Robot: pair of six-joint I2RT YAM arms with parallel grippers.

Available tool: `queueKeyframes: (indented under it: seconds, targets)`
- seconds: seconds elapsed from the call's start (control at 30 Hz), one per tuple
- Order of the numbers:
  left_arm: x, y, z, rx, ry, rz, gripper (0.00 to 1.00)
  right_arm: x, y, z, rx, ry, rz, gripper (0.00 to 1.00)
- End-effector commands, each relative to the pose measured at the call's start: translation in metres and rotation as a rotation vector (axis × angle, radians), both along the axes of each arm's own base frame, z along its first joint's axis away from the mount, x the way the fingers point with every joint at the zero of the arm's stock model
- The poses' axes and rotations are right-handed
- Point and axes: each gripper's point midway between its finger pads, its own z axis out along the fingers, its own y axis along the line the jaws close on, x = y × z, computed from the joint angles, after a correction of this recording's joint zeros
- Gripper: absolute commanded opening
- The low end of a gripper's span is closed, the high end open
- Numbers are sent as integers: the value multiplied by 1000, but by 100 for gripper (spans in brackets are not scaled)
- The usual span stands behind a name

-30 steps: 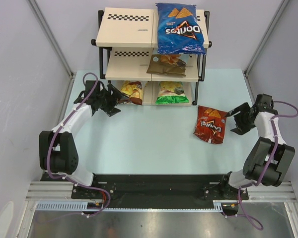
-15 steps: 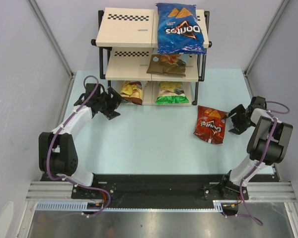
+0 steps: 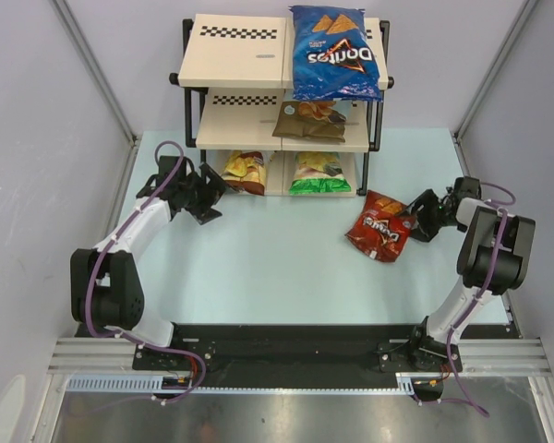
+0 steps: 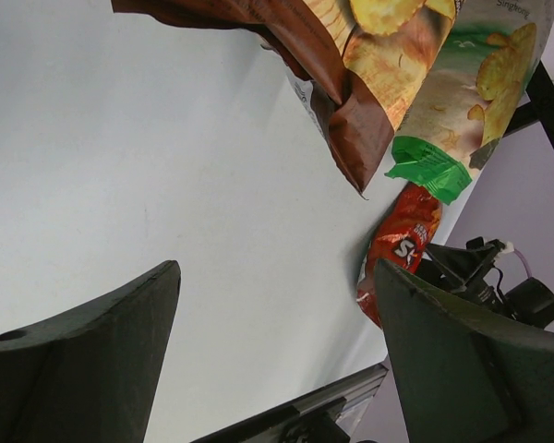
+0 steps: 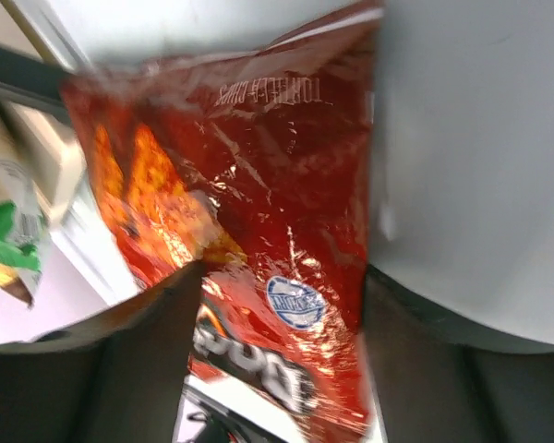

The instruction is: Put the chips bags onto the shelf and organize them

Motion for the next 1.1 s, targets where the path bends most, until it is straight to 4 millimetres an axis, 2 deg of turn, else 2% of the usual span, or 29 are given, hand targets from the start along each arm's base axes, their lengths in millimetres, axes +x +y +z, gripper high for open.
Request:
queueKeyframes:
  seconds: [0.0, 0.03, 0.1, 0.13, 0.23, 0.33, 0.37, 0.43, 0.5, 0.53, 0.57, 0.6, 0.67, 0.7, 0.73, 0.77, 0.9, 0.97, 1.07]
  targets:
    - [-3, -3, 7, 3, -26, -34, 90, -12, 24, -9, 24, 46, 86, 60]
    - [-4, -3, 8, 2, -28, -35, 89, -15, 26, -4, 24, 47, 91, 46]
    - [-6, -5, 7, -3, -25, -41, 90, -18, 30, 2, 29, 53, 93, 35]
    - [-7, -7, 6, -7, -25, -44, 89, -20, 32, 4, 28, 54, 93, 24]
    - [-11, -17, 7, -38, -26, -70, 90, -21, 38, 19, 50, 43, 65, 9]
    - [-16, -37, 9, -84, -41, -137, 89, -24, 42, 34, 52, 43, -2, 1]
    - [-20, -47, 5, -95, -30, -172, 89, -27, 46, 45, 47, 24, -13, 0]
    - [-26, -66, 7, -141, -29, -243, 90, -31, 47, 51, 36, 54, -103, 0]
    - [-40, -88, -5, -184, 22, -299, 91, -37, 57, 60, 28, 50, -135, 0]
    - [-44, -100, -2, -227, 11, -341, 92, -39, 56, 60, 20, 70, -173, 0]
    - [-49, -107, -4, -254, 15, -363, 93, -43, 63, 58, 17, 92, -173, 0]
    - [-62, -115, -16, -297, 73, -368, 93, -51, 65, 53, 13, 135, -182, 0]
    - [-69, -129, -13, -370, 51, -403, 94, -57, 67, 46, -5, 182, -214, 0]
    - [-76, -133, -22, -417, 97, -377, 94, -61, 73, 42, -10, 201, -204, 0]
    - [-76, -141, -13, -468, 55, -412, 94, -64, 74, 39, -22, 211, -213, 0]
    - [-84, -152, -17, -504, 109, -413, 94, -65, 76, 38, -19, 219, -230, 0]
    - [-106, -175, -27, -527, 174, -448, 95, -83, 92, 25, -13, 291, -275, 0]
    - [-110, -182, -26, -550, 181, -454, 95, -97, 108, 14, -6, 335, -262, 0]
    - [-116, -196, -32, -599, 212, -446, 95, -107, 129, 5, 6, 363, -239, 0]
